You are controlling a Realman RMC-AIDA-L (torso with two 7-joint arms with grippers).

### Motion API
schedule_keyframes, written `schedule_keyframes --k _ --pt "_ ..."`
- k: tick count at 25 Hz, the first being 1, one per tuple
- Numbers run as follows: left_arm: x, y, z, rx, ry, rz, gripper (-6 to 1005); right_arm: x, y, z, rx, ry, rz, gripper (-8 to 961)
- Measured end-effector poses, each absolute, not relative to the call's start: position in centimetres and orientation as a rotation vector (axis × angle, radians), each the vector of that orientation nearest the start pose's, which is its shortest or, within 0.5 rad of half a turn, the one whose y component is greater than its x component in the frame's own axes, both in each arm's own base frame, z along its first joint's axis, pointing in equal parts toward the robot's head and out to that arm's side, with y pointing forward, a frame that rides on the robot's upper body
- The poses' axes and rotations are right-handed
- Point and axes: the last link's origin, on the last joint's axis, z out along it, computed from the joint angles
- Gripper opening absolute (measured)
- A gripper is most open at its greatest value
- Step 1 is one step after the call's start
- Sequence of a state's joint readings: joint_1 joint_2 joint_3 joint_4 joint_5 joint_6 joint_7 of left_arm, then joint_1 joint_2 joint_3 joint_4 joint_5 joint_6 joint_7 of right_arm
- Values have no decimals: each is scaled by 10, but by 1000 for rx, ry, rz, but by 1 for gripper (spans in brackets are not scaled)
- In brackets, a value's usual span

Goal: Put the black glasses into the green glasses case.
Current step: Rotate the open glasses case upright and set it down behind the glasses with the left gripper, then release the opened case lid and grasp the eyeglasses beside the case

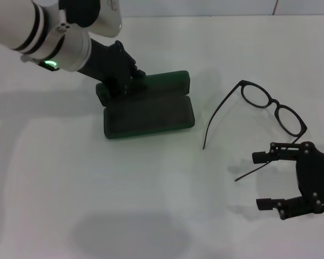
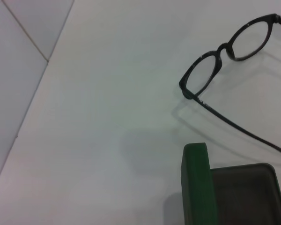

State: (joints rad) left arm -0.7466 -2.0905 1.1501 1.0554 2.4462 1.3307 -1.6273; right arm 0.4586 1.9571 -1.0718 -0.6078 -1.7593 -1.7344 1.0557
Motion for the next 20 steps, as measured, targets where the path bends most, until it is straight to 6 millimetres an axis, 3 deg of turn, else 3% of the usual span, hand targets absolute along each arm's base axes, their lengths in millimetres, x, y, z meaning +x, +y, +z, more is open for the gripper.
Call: schedule_keyframes --k 8,14,16,20 --pt "-175 401 -10 -2802 112 288 259 262 287 4 -3012 71 735 830" --pt "-168 395 -3 -2817 34 168 462 262 287 5 -3009 72 735 829" --pt "-171 394 5 -2811 -54 78 690 263 287 5 -3007 75 736 829" --pt "-189 387 18 -2789 -338 -144 691 264 287 5 -3005 81 737 829"
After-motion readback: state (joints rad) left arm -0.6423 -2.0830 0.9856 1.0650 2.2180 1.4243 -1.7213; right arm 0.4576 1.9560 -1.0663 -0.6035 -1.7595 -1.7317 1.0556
